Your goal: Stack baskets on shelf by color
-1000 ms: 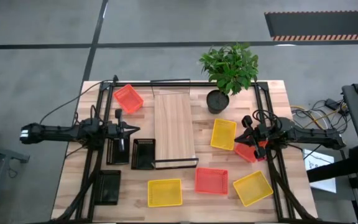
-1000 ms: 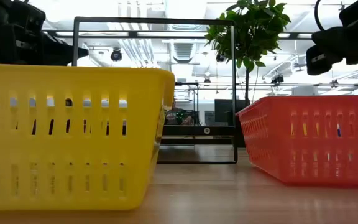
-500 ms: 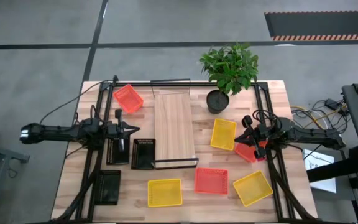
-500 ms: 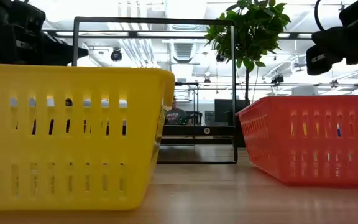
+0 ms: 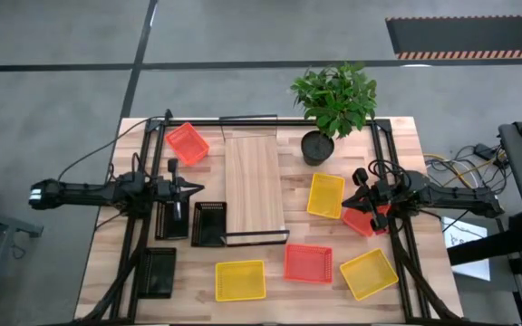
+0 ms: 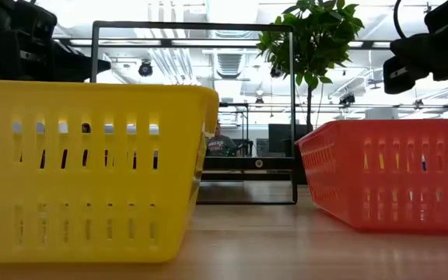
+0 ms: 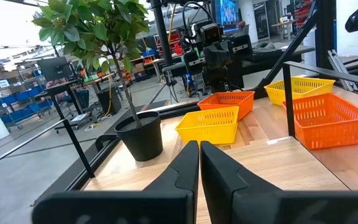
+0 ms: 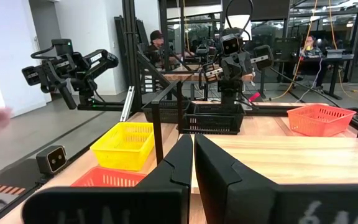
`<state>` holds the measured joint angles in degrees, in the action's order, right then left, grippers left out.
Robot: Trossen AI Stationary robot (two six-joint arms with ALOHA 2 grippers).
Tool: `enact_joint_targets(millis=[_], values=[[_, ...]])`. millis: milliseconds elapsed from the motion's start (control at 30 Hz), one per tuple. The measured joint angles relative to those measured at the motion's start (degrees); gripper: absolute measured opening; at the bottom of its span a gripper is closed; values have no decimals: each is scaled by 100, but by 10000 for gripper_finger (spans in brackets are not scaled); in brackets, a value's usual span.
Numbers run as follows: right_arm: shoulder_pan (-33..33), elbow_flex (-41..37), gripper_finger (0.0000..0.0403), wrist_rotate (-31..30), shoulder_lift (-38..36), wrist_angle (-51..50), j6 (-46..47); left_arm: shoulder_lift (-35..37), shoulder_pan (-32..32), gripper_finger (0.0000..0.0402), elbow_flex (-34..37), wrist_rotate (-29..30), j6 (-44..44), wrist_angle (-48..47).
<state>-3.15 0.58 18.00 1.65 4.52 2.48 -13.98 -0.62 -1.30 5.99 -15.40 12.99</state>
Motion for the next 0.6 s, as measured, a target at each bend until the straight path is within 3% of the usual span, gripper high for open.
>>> enact_joint_targets(millis=[433, 600], values=[[-1, 0, 9, -3, 0, 4, -837, 2, 0, 0, 0, 1, 0, 0], [-1, 0, 9, -4, 0, 18, -157, 1, 0, 0, 0, 32, -3, 11]])
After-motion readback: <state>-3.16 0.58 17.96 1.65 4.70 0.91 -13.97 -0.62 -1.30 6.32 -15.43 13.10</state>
